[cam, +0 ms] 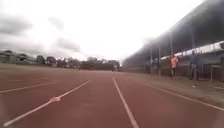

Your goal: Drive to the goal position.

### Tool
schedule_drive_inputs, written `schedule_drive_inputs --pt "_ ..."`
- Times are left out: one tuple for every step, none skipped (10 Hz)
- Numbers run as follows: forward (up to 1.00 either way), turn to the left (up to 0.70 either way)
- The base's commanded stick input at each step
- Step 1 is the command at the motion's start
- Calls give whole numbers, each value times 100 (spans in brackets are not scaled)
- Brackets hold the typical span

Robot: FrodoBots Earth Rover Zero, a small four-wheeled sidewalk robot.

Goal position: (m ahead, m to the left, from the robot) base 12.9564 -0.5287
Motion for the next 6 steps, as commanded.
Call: schedule_drive_inputs --pt "85 0" --pt "85 0" --pt "85 0" --pt "85 0" --pt "85 0" --pt "85 0"
